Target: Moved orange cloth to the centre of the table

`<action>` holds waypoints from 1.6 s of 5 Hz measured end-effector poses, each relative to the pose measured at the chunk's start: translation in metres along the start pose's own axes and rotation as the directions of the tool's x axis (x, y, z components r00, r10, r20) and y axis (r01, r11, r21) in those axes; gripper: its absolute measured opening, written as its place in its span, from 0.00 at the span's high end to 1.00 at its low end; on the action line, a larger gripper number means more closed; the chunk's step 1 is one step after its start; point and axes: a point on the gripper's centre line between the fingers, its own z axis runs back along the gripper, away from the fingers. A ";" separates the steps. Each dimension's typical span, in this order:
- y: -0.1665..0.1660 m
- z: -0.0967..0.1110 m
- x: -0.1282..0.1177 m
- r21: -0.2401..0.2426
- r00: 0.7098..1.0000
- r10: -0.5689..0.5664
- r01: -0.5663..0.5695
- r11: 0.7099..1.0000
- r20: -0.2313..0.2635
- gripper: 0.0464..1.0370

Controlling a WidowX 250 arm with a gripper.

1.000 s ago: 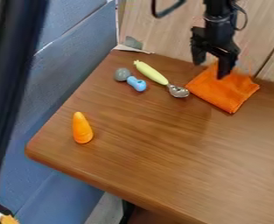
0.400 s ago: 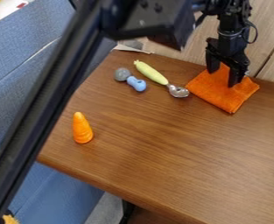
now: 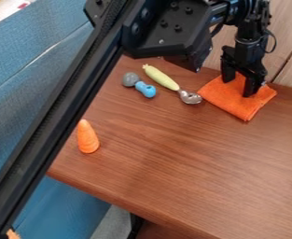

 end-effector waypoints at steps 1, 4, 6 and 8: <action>-0.007 0.001 -0.012 -0.009 1.000 0.011 -0.011 1.000 -0.013 0.04; -0.041 0.010 -0.061 -0.021 0.999 0.000 -0.001 1.000 -0.034 0.04; -0.064 0.023 -0.112 -0.038 0.997 0.034 -0.037 0.999 -0.076 0.04; -0.065 0.045 -0.140 0.015 0.994 0.037 -0.036 0.999 -0.099 0.04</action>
